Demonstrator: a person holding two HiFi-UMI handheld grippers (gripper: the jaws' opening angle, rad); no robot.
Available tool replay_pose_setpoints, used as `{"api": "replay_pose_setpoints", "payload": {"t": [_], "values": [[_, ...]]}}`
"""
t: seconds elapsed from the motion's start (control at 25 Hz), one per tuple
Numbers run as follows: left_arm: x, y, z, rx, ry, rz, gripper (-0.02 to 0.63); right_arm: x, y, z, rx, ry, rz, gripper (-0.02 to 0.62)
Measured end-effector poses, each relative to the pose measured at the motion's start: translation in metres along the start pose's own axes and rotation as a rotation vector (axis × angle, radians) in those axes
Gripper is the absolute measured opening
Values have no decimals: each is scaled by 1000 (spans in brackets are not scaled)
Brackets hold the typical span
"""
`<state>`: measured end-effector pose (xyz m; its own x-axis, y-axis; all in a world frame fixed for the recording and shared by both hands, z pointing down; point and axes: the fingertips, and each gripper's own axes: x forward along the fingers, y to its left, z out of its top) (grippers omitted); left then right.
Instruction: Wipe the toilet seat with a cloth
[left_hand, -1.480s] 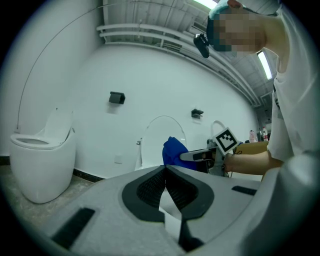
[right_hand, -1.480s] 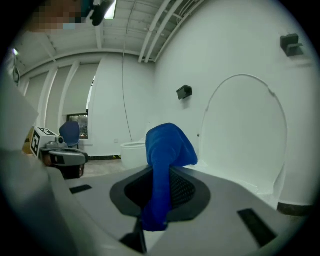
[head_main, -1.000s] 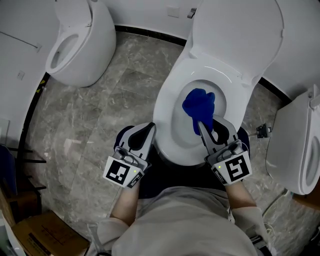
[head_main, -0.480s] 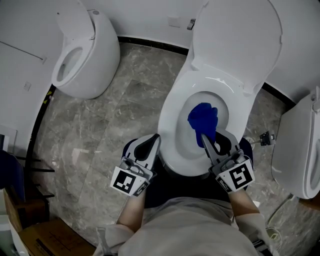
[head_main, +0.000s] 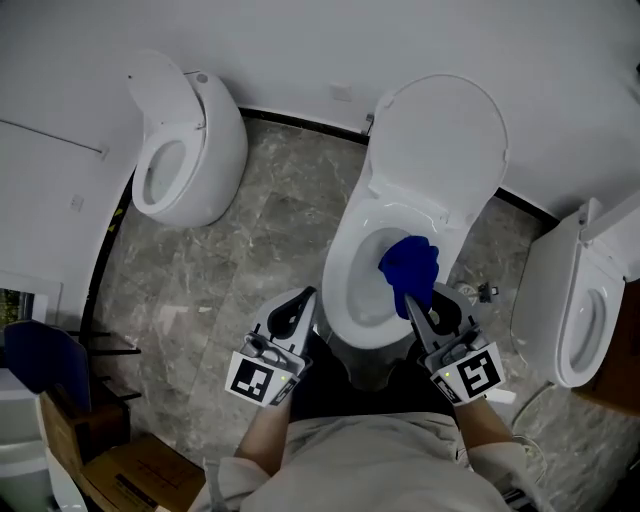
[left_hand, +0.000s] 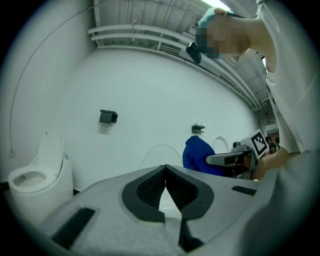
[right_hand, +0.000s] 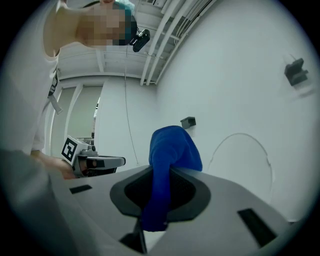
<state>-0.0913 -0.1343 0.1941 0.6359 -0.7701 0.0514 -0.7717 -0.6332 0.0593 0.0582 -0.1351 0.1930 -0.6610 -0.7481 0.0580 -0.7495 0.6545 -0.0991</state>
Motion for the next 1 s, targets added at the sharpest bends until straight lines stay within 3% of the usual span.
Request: {"api": "replay_pose_setpoints", "payload": {"t": [0.32, 0.52, 0.72, 1.0], "values": [[-6, -21, 247, 7, -42, 0, 8, -17, 24, 239, -6, 2, 3, 51], [-16, -31, 367, 19, -75, -10, 8, -25, 55, 347, 9, -9, 27, 51], [-42, -28, 427, 34, -95, -26, 8, -21, 92, 396, -16, -25, 10, 51], [-61, -24, 439, 28, -104, -54, 8, -16, 102, 410, 34, -36, -53, 51]]}}
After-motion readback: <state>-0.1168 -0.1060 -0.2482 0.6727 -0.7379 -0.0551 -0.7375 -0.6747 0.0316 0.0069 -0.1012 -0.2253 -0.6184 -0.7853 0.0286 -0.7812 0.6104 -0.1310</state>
